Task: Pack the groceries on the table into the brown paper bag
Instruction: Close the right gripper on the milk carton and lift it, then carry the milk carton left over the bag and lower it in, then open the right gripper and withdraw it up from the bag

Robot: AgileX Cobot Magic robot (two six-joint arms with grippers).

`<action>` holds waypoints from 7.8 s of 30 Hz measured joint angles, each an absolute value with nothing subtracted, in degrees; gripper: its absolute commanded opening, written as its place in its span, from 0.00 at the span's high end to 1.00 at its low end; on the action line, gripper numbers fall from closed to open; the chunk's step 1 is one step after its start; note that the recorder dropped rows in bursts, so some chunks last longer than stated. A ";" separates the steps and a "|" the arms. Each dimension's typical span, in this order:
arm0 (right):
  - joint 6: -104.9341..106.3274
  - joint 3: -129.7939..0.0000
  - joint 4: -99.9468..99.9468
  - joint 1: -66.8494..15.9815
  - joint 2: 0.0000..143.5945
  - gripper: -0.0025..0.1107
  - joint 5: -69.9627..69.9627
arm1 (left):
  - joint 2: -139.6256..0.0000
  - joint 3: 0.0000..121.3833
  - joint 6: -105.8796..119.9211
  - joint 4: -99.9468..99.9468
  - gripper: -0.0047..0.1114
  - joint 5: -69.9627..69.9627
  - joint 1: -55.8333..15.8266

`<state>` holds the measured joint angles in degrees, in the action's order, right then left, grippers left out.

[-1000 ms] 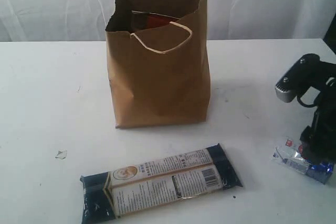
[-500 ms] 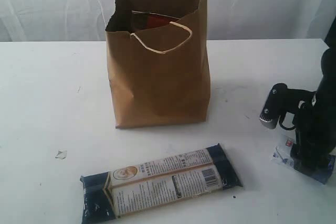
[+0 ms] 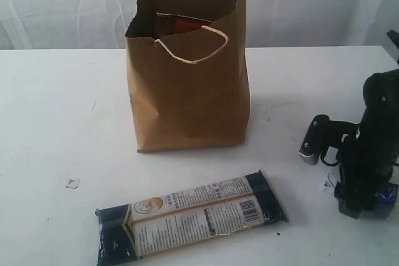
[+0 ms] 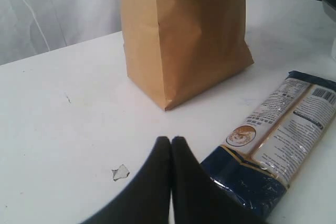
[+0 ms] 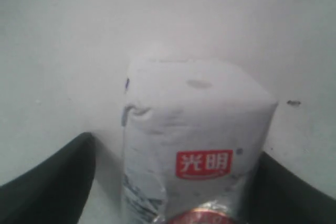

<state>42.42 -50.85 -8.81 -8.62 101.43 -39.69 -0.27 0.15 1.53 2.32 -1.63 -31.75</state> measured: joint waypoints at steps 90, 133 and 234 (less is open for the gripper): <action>25.39 -80.46 13.28 -30.00 101.66 0.49 5.46 | -0.27 0.15 1.53 2.32 0.96 -1.63 -31.75; 25.01 -81.09 13.28 -30.21 98.68 0.35 -2.78 | -0.27 0.15 1.53 2.32 0.96 -1.63 -31.75; 22.04 -63.43 12.97 -30.26 78.63 0.35 -11.37 | -0.27 0.15 1.53 2.32 0.96 -1.63 -31.75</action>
